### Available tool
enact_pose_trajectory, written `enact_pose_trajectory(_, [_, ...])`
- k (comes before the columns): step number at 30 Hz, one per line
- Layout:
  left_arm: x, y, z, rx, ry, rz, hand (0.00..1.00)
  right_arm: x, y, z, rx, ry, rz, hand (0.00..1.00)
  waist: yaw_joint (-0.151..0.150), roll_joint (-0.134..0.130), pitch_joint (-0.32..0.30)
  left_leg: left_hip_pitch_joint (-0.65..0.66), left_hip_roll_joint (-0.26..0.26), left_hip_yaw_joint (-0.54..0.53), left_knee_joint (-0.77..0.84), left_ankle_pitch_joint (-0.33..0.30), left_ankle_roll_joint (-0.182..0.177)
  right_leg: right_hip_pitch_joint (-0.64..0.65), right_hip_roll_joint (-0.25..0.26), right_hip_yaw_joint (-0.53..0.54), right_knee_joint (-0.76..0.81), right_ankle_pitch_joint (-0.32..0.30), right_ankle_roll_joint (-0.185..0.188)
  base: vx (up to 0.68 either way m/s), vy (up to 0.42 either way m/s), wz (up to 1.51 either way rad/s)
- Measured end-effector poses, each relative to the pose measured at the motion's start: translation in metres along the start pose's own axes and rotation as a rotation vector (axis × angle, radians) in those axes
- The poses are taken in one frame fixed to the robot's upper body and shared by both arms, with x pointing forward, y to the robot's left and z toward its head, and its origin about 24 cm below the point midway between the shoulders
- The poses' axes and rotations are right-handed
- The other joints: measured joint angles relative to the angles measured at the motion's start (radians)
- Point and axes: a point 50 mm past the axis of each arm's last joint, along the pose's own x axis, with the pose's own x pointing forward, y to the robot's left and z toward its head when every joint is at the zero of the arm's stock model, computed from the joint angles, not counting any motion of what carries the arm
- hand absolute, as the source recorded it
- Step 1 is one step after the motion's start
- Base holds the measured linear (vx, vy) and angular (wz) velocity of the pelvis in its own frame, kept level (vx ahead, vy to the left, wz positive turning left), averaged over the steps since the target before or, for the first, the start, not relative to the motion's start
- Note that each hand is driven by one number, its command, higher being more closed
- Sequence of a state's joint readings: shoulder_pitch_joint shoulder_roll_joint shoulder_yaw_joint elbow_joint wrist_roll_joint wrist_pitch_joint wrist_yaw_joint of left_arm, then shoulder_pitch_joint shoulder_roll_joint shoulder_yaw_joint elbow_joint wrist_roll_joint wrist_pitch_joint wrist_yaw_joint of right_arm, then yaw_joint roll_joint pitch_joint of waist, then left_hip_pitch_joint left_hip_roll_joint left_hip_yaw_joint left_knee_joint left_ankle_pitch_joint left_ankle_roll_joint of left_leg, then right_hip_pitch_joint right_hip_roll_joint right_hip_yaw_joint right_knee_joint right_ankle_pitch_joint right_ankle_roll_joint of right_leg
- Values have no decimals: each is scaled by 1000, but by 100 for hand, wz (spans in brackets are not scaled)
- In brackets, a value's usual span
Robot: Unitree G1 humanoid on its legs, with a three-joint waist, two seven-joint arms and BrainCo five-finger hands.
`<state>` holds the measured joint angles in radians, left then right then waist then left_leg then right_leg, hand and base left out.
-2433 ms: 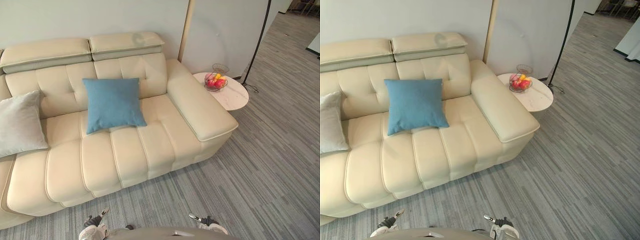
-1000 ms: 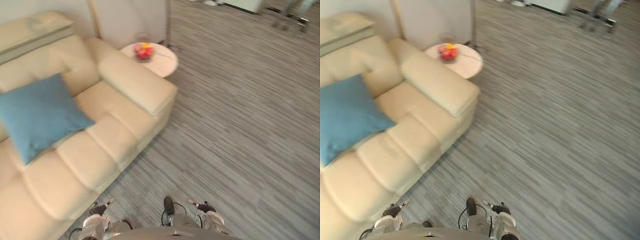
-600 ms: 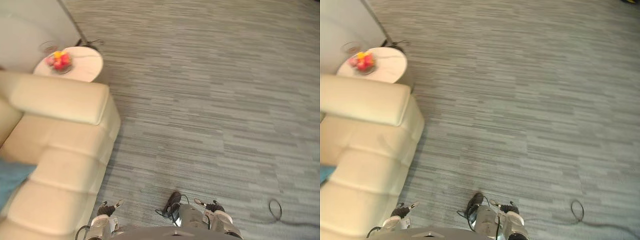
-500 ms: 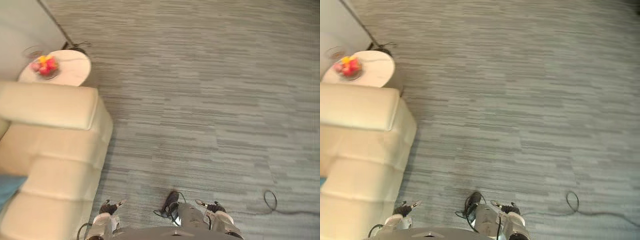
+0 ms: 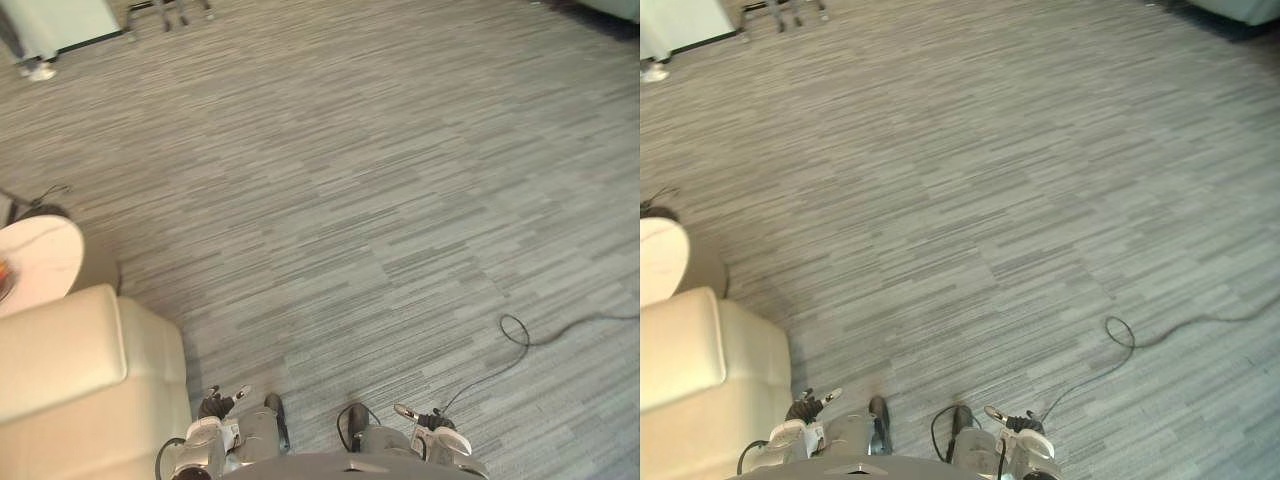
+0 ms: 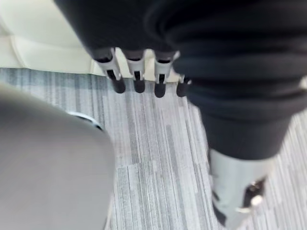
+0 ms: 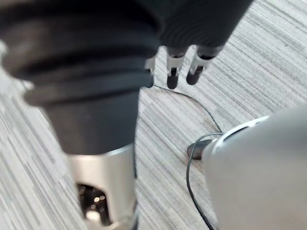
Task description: Pick up cushions and gather them together orderly.
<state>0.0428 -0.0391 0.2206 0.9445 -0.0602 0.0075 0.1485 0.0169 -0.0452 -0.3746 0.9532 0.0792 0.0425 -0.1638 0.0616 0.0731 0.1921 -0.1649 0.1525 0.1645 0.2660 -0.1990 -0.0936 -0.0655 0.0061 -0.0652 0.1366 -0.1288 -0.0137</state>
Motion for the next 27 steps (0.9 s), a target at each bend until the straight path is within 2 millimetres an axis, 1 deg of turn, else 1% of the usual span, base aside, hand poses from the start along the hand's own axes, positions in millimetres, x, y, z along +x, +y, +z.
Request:
enact_pose_trajectory(1, [0,0,-1,-3,2,1,0,0,0,-1,4,1,0,0,12,2,-11,3,-9,-6,1,9,8,15,4,33,-9,1,10,174,223,-131])
enact_pose_trajectory(2, [0,4,-1,4,2,9,0,-2,4,-4,12,9,9,0,13,-13,-20,11,-21,13,3,7,13,-8,-7,55,51,-6,39,245,296,-106])
enact_pose_trajectory(3, [1,11,2,13,-9,23,0,-4,5,-14,16,34,11,0,7,-48,-29,18,-42,29,12,-1,26,1,-27,72,99,-26,50,260,291,-60])
enact_pose_trajectory(4, [1,17,3,20,-14,36,0,-7,6,-24,20,60,12,0,6,-79,-42,26,-64,39,19,-2,28,13,-47,85,113,-39,52,376,259,-35])
enact_pose_trajectory(5, [1,20,2,24,-11,45,0,-9,6,-29,25,74,12,0,12,-96,-51,28,-78,60,44,-9,39,22,-68,99,120,-66,69,343,222,-60])
enact_pose_trajectory(7, [1,20,0,23,-4,46,0,-9,6,-29,21,73,15,0,18,-95,-53,60,-89,112,52,-33,56,-5,-79,144,191,-73,98,268,185,-86])
enact_pose_trajectory(8, [1,20,-1,26,1,44,0,-8,8,-25,19,59,25,0,17,-98,-58,92,-89,157,49,-40,61,-46,-83,157,277,-80,113,224,145,-98])
enact_pose_trajectory(9, [0,19,-3,37,8,37,0,-7,9,-18,10,34,32,0,12,-83,-57,117,-83,193,49,-46,73,-86,-88,151,363,-70,131,228,142,-95])
enact_pose_trajectory(10, [0,17,-4,47,11,32,0,-6,10,-14,9,23,33,0,6,-76,-55,131,-83,206,51,-47,78,-106,-88,133,409,-61,145,253,124,-80])
enact_pose_trajectory(11, [0,16,-7,60,20,25,0,-5,8,-11,7,17,29,0,-1,-62,-47,171,-79,223,34,-51,95,-138,-99,82,483,-41,144,253,86,-65])
enact_pose_trajectory(12, [0,16,-8,74,29,22,0,-3,5,-7,0,8,22,0,-11,-52,-41,215,-77,222,8,-54,101,-147,-121,-1,531,-59,126,310,66,-62])
enact_pose_trajectory(13, [0,17,-9,89,34,23,0,-2,7,-4,-3,5,27,0,-22,-40,-34,259,-72,230,-23,-54,101,-151,-136,-94,549,-97,98,256,24,-38])
enact_pose_trajectory(14, [0,17,-10,94,35,23,0,-2,7,-6,-7,11,26,0,-29,-41,-35,278,-68,234,-41,-54,101,-156,-143,-146,548,-116,81,264,-26,-26])
enact_pose_trajectory(15, [0,17,-9,97,38,21,0,-1,8,-3,-11,6,30,0,-36,-40,-34,302,-56,242,-67,-53,98,-176,-140,-217,524,-138,59,260,-68,-29])
enact_pose_trajectory(16, [1,16,-9,104,39,17,0,0,11,1,-15,-2,36,0,-38,-40,-34,315,-42,255,-93,-46,87,-216,-134,-278,469,-139,43,260,-93,-30])
enact_pose_trajectory(17, [1,16,-10,109,44,16,0,0,11,3,-16,-5,38,0,-40,-39,-32,323,-37,257,-105,-43,81,-233,-122,-291,420,-124,35,280,-125,-31])
enact_pose_trajectory(18, [0,17,-13,119,57,16,0,0,13,4,-16,-6,41,0,-44,-43,-29,339,-33,258,-127,-37,71,-254,-98,-285,291,-57,26,328,-161,-13])
enact_pose_trajectory(19, [1,20,-12,122,54,24,0,0,15,2,-13,3,45,0,-53,-63,-20,368,-48,251,-148,-33,55,-244,-85,-263,120,87,23,349,-175,1])
enact_pose_trajectory(20, [1,23,-11,126,54,29,0,0,15,2,-7,8,46,0,-63,-72,-16,386,-53,237,-155,-34,40,-226,-75,-252,96,186,-36,374,-189,-13])
enact_pose_trajectory(21, [1,17,-12,123,59,14,0,3,16,10,-16,-7,47,0,-61,-35,-3,391,-26,217,-163,-28,32,-205,-37,-245,81,193,-38,300,-193,-34])
enact_pose_trajectory(22, [2,12,-11,118,57,3,0,4,16,16,-11,-21,46,0,-58,-18,11,396,-21,187,-176,-14,33,-208,-21,-231,85,173,-37,267,-183,-52])
enact_pose_trajectory(23, [1,9,-12,115,61,-3,0,4,15,18,-4,-24,42,0,-60,-10,17,408,-20,177,-182,-1,24,-210,-13,-225,96,160,-43,254,-188,-37])
enact_pose_trajectory(24, [1,5,-13,104,73,-7,0,4,13,16,24,-16,33,0,-65,-3,19,418,-13,162,-178,17,3,-209,-7,-223,119,129,-44,223,-130,-23])
enact_pose_trajectory(26, [2,4,-13,112,71,-9,0,4,8,13,47,-12,18,0,-71,-4,19,428,1,163,-134,30,-12,-183,3,-218,130,89,-41,193,-95,-8])
enact_pose_trajectory(27, [2,3,-11,108,64,-10,0,3,6,8,51,0,14,0,-71,-8,19,409,16,161,-51,31,-14,-160,4,-216,127,65,-28,147,-77,2])
